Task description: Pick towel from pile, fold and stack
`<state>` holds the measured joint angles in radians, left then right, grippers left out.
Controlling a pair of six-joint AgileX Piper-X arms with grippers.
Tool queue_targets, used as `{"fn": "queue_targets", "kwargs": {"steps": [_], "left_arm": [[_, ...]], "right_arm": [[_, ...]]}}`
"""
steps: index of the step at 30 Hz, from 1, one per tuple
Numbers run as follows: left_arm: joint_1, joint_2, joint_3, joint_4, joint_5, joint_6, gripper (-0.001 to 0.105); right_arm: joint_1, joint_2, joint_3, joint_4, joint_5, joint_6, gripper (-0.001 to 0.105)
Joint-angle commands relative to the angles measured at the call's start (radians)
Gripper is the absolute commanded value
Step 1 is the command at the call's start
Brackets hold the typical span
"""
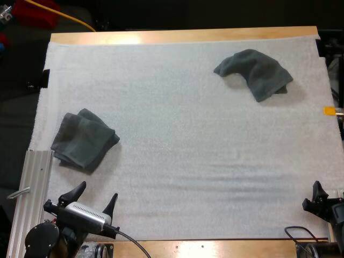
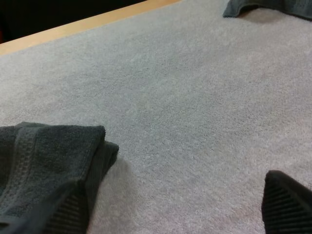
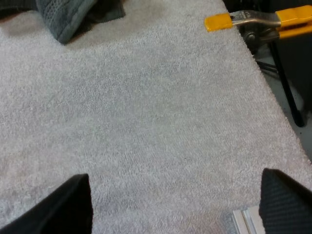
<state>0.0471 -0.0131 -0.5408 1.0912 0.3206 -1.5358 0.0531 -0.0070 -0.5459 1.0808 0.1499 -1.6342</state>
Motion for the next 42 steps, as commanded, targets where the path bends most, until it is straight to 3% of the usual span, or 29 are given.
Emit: {"fn": "queue_targets", "kwargs": {"steps": [1, 10, 17, 23, 27, 34, 42], "left_arm": [[-0.004, -0.136, 0.002, -0.020, -0.004, -0.001, 0.070], [-0.004, -0.136, 0.002, -0.022, -0.002, -0.007, 0.070], [-0.004, -0.134, -0.006, -0.077, 0.141, -0.101, 0.070], [-0.004, -0.132, -0.020, -0.085, 0.230, -0.127, 0.070], [-0.004, -0.132, -0.043, -0.126, 0.238, -0.127, 0.070], [-0.004, -0.117, -0.078, -0.194, 0.238, -0.175, 0.070], [-0.004, 0.026, -0.125, -0.201, 0.286, -0.175, 0.070]], "right_arm": [[-0.003, -0.045, -0.004, -0.003, 0.004, 0.001, 0.069], [-0.003, -0.045, -0.004, -0.003, -0.050, -0.012, 0.069], [-0.003, -0.045, -0.037, -0.035, -0.165, -0.012, 0.069], [-0.003, -0.045, -0.085, -0.165, -0.171, -0.012, 0.069], [-0.003, -0.045, -0.101, -0.240, -0.171, -0.012, 0.069], [-0.003, 0.002, -0.119, -0.224, -0.215, 0.053, 0.069], [-0.003, 0.123, -0.123, -0.224, -0.266, 0.095, 0.069]]}}
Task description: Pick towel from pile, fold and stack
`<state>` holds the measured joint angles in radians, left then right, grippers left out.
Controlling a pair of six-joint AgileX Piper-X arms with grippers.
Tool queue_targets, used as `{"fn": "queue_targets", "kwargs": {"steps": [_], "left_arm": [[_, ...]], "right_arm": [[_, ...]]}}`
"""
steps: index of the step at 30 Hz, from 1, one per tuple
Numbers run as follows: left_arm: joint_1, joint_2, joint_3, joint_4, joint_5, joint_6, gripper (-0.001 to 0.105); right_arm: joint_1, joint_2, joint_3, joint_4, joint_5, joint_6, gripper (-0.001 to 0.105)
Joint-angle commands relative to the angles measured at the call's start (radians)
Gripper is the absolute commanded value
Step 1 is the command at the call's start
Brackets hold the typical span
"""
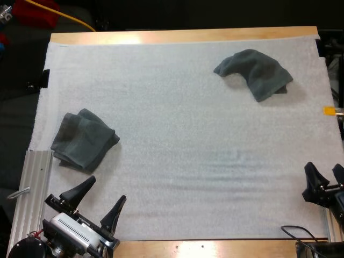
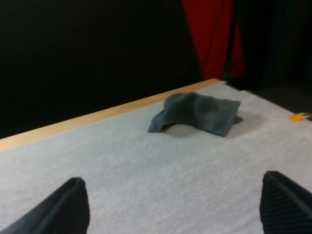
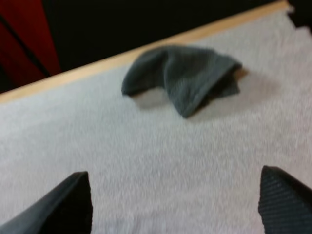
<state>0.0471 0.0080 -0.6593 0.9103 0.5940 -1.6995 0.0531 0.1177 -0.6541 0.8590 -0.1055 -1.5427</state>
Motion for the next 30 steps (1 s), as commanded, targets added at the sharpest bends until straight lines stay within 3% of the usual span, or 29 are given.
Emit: {"fn": "queue_targets", "kwargs": {"steps": [1, 8, 16, 30], "left_arm": [[-0.004, 0.029, -0.015, -0.024, 0.016, -0.012, 0.070], [-0.004, 0.180, -0.080, -0.048, 0.076, -0.009, 0.070], [-0.021, 0.305, -0.154, -0.070, 0.076, -0.009, 0.070], [-0.148, 0.503, -0.229, -0.085, -0.011, -0.009, 0.070]], "right_arm": [[-0.003, 0.020, -0.019, -0.002, -0.012, 0.011, 0.069], [-0.003, 0.184, -0.078, -0.022, -0.012, 0.021, 0.069], [-0.003, 0.369, -0.132, -0.092, -0.043, 0.059, 0.069], [-0.002, 0.656, -0.149, -0.256, -0.101, 0.180, 0.069]]}}
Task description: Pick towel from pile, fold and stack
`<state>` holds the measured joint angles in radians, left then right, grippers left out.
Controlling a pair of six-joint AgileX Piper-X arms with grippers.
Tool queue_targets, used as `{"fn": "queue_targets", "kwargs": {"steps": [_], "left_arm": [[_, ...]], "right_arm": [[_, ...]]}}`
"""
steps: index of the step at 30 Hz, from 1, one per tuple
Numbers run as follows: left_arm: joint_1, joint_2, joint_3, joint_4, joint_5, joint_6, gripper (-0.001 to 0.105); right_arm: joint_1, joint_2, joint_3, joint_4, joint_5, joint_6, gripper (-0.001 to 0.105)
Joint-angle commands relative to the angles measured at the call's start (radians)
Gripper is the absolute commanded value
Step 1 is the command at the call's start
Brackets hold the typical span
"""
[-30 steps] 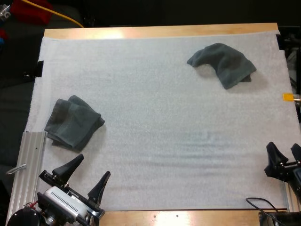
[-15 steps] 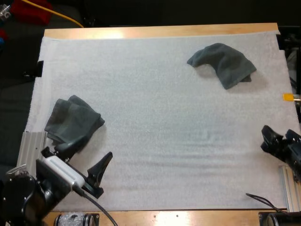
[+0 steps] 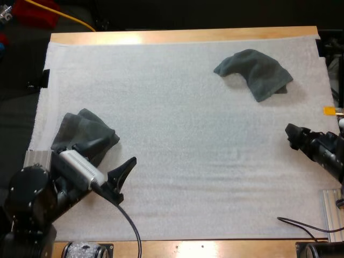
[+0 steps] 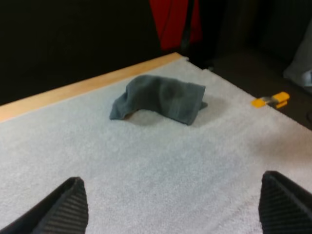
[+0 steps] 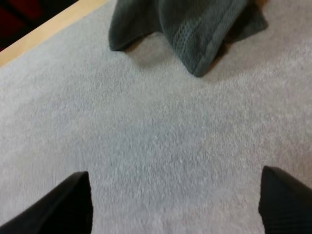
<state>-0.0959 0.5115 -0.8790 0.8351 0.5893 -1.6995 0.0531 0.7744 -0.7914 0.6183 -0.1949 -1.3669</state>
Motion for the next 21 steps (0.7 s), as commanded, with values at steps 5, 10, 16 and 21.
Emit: {"fn": "queue_targets", "kwargs": {"steps": [5, 10, 16, 21], "left_arm": [[-0.064, 0.063, -0.040, -0.010, -0.070, -0.009, 0.070], [-0.103, 0.102, -0.049, -0.007, -0.073, -0.009, 0.070], [-0.116, 0.124, -0.049, -0.002, -0.076, -0.009, 0.070], [-0.116, 0.124, -0.049, -0.002, -0.093, -0.009, 0.070]], "right_arm": [[-0.002, 0.101, -0.012, -0.110, -0.012, 0.073, 0.069], [-0.002, 0.192, -0.012, -0.188, -0.012, 0.118, 0.069], [-0.002, 0.304, -0.012, -0.304, -0.012, 0.177, 0.069], [-0.002, 0.411, -0.019, -0.408, -0.012, 0.238, 0.069]]}}
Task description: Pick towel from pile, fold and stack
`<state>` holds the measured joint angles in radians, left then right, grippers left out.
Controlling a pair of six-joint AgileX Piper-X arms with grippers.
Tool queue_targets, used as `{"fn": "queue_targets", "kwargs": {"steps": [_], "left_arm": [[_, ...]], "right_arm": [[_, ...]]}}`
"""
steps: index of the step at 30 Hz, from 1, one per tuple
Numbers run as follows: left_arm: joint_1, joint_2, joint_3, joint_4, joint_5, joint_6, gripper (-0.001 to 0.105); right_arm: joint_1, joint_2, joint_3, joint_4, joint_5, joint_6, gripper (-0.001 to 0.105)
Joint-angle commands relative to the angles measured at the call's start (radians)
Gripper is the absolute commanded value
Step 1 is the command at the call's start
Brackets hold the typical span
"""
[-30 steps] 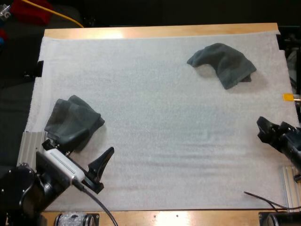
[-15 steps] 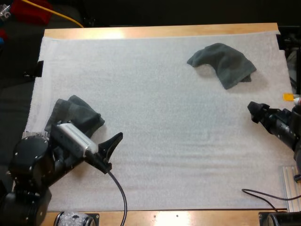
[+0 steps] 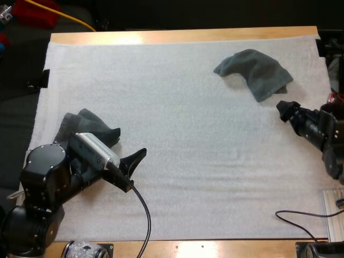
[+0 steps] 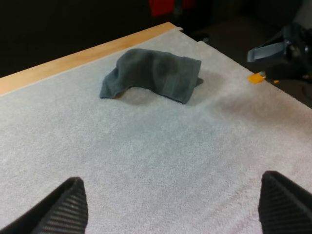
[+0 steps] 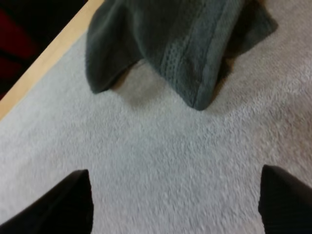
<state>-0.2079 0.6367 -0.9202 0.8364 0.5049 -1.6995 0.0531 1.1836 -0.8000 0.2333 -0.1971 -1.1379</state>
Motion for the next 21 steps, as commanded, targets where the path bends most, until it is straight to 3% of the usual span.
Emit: {"fn": "queue_targets", "kwargs": {"steps": [1, 21], "left_arm": [[-0.004, -0.001, -0.008, -0.004, -0.009, -0.009, 0.070], [-0.004, -0.001, -0.008, 0.020, -0.007, -0.011, 0.070]], "right_arm": [[-0.002, 0.025, -0.019, -0.033, -0.010, 0.017, 0.069], [-0.002, 0.477, -0.346, -0.043, 0.028, 0.021, 0.069]]}}
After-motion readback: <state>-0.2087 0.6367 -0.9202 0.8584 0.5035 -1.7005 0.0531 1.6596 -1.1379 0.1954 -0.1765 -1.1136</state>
